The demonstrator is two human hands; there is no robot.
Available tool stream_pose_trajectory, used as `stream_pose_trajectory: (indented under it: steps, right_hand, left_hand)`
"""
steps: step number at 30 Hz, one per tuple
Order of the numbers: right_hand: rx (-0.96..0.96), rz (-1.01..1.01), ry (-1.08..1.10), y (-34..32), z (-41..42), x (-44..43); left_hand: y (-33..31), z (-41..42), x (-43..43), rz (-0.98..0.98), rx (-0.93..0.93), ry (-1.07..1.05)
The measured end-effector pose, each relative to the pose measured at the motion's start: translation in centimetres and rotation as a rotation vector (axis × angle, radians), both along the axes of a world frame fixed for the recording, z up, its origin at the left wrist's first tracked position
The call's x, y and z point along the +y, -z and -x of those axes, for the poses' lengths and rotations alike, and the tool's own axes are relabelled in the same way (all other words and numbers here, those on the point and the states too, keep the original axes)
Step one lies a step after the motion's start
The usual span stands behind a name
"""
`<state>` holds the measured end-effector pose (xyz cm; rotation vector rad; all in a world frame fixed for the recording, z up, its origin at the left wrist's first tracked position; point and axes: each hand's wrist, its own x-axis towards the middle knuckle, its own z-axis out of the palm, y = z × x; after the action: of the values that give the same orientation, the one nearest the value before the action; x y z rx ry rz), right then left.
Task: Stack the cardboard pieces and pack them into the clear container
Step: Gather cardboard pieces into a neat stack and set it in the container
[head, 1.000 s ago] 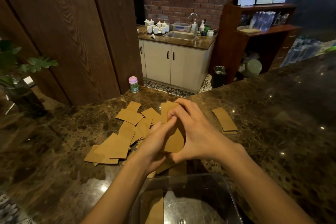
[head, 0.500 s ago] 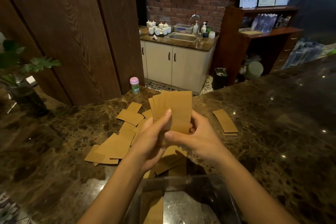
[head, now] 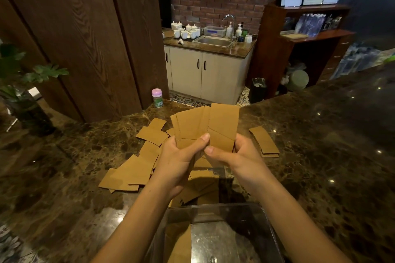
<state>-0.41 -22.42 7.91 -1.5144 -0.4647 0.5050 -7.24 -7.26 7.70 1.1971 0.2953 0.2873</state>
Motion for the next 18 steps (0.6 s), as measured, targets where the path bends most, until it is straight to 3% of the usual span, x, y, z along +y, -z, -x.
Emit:
stream_pose_trajectory:
  steps: [9, 18]
  right_hand:
    - [-0.039, 0.055, 0.166, 0.5, -0.3, 0.5]
    - [-0.363, 0.199, 0.410, 1.1, 0.4, 1.2]
  left_hand:
    - [1.1, -0.9, 0.2, -0.301, 0.012, -0.165]
    - [1.7, -1.4, -0.6, -0.445, -0.007, -0.212]
